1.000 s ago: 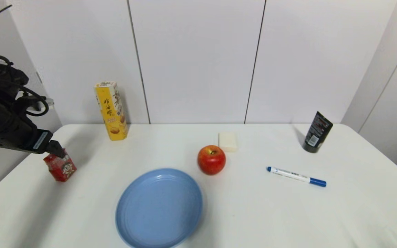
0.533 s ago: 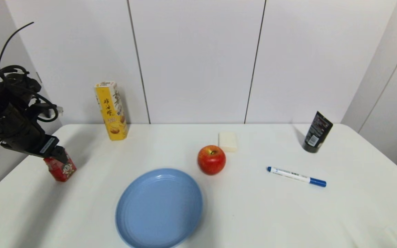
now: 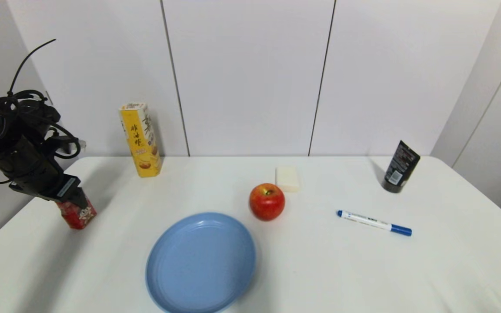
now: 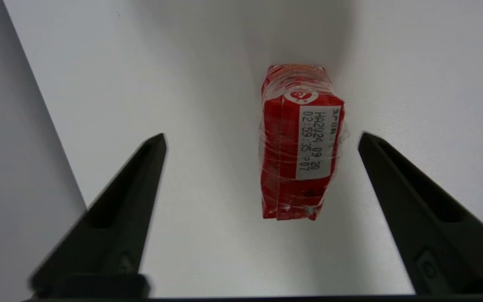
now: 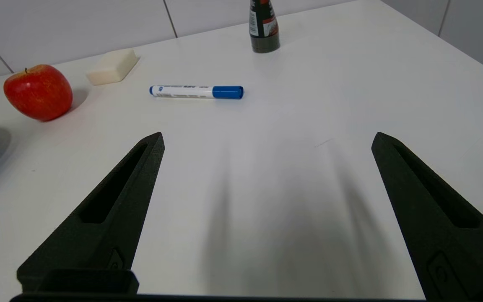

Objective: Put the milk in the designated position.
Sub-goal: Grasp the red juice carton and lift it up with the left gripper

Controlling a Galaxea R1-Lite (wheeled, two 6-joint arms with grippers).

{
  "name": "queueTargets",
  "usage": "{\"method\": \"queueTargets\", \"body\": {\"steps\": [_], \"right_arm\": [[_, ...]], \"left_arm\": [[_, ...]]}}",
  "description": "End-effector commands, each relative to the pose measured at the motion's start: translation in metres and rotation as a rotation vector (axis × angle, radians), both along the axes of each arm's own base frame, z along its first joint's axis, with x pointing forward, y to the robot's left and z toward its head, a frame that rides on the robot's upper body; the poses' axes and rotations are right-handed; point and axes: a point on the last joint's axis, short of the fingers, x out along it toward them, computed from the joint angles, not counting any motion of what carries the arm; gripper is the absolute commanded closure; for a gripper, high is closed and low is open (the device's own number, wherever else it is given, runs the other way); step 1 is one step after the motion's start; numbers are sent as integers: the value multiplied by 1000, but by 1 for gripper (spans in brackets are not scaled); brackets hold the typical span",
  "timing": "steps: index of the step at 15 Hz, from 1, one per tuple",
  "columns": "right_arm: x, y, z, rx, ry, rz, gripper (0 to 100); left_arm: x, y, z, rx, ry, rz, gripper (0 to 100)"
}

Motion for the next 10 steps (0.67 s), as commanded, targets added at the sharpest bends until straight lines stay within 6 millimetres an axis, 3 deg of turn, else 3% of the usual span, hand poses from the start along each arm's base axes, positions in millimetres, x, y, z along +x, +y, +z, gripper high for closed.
{"method": "queueTargets", "body": {"steps": [1, 10], "right_arm": [[0, 0, 0, 1, 3, -1, 0], [0, 0, 0, 1, 1, -1, 0]], "left_arm": [[1, -1, 0, 2, 0, -2, 100], [0, -1, 2, -2, -3, -2, 100]]}}
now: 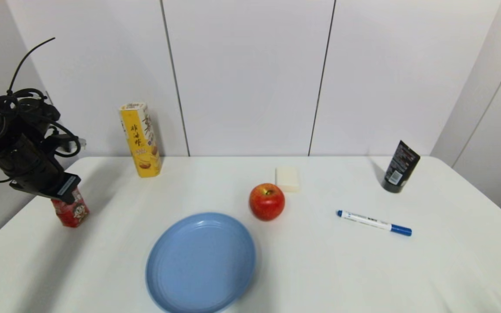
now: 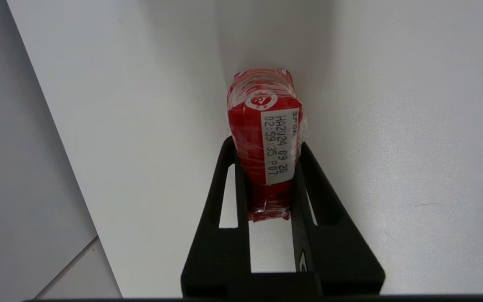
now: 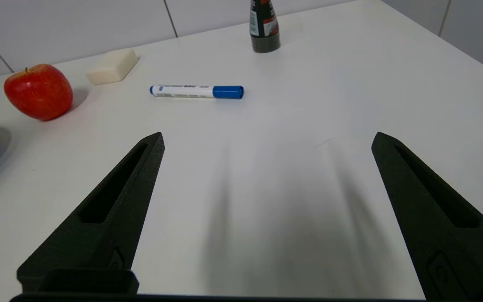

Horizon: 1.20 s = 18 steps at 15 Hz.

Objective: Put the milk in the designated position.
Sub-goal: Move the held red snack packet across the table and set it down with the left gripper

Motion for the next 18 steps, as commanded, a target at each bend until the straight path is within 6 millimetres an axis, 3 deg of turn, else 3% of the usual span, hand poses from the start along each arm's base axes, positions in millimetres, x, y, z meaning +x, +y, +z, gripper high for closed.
{"method": "queueTargets", "body": {"steps": [1, 9, 14, 18], "right_arm": [[0, 0, 0, 1, 3, -1, 0], [0, 0, 0, 1, 3, -1, 0], [0, 0, 0, 1, 3, -1, 0], [0, 0, 0, 1, 1, -1, 0]], "left_arm": [[-3, -1, 2, -4, -1, -2, 100], [-8, -42, 54, -60, -301, -39, 100], [-44, -86, 35, -154, -201, -41, 100], [-63, -110, 27, -170, -122, -101, 100]]}}
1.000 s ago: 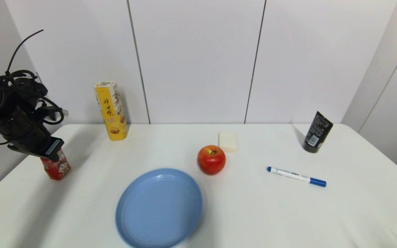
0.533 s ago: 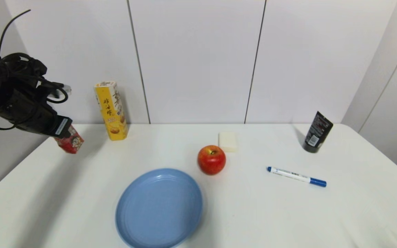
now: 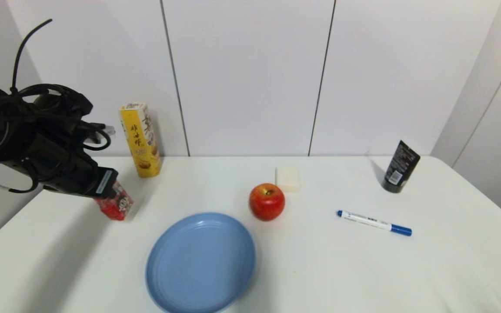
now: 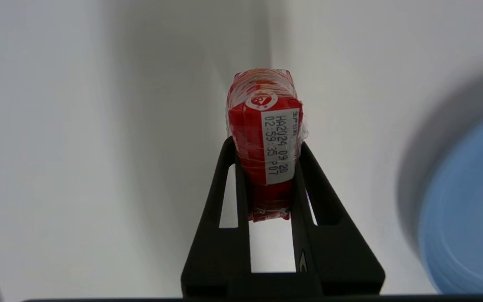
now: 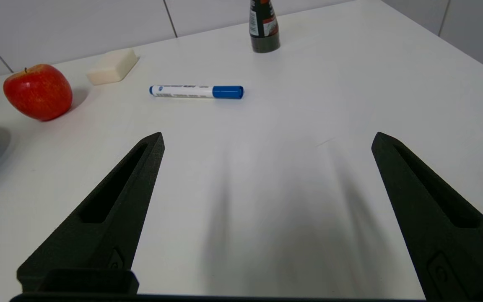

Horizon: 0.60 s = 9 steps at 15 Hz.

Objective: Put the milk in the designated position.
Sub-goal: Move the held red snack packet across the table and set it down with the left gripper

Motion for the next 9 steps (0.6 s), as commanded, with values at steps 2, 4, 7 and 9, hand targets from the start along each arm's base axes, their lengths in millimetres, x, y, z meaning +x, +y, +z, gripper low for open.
{"method": "queueTargets", "body": {"steps": [2, 4, 7, 9], "right_arm": [[0, 0, 0, 1, 3, 0, 0], [0, 0, 0, 1, 3, 0, 0], [0, 0, 0, 1, 3, 0, 0], [0, 0, 0, 1, 3, 0, 0]], "left_arm": [[-27, -28, 1, -13, 84, -64, 100], [-34, -37, -1, -18, 124, -67, 100], [-39, -43, -2, -12, 156, -82, 100], [-42, -45, -4, 0, 180, -88, 100]]}}
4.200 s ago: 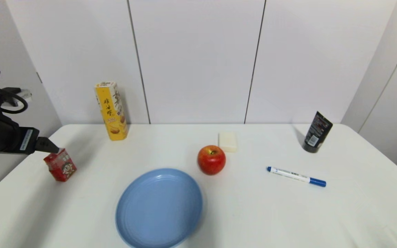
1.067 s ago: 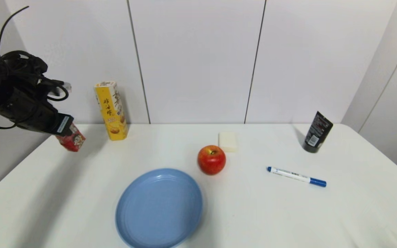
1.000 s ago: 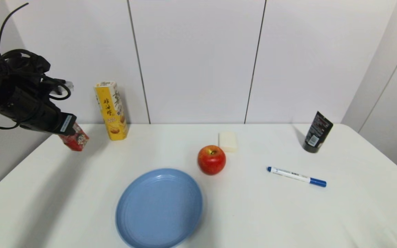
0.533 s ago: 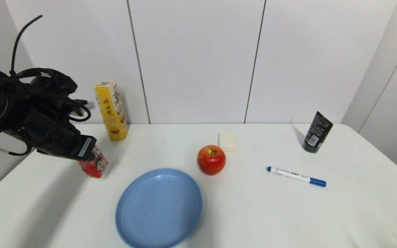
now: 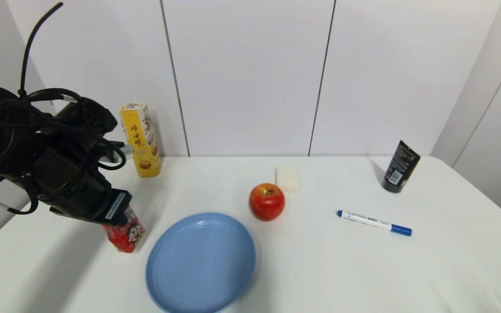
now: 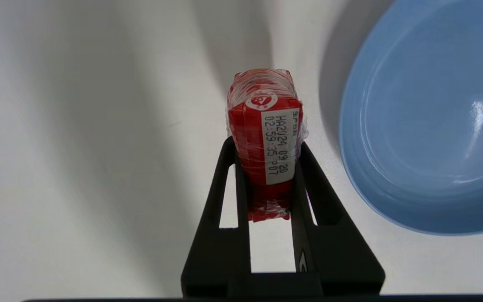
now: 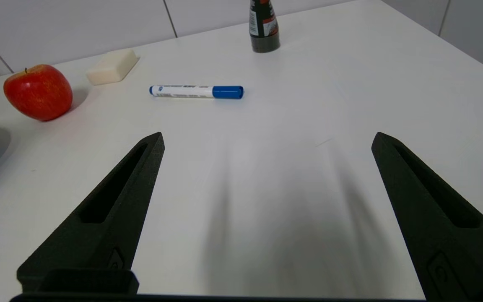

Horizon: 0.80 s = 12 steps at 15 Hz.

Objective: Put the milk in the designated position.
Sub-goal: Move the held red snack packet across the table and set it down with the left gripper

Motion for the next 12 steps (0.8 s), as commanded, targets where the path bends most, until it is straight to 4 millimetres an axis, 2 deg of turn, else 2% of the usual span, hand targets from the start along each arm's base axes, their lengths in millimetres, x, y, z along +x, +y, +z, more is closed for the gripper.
{"method": "queueTargets", "body": {"steps": [1, 11, 12], "right_arm": [[0, 0, 0, 1, 3, -1, 0], [0, 0, 0, 1, 3, -1, 0], [0, 0, 0, 1, 3, -1, 0]], "left_arm": [[-6, -4, -2, 36, 39, -12, 100], [-12, -4, -6, 68, 89, 4, 100], [-12, -4, -6, 68, 89, 4, 0]]}}
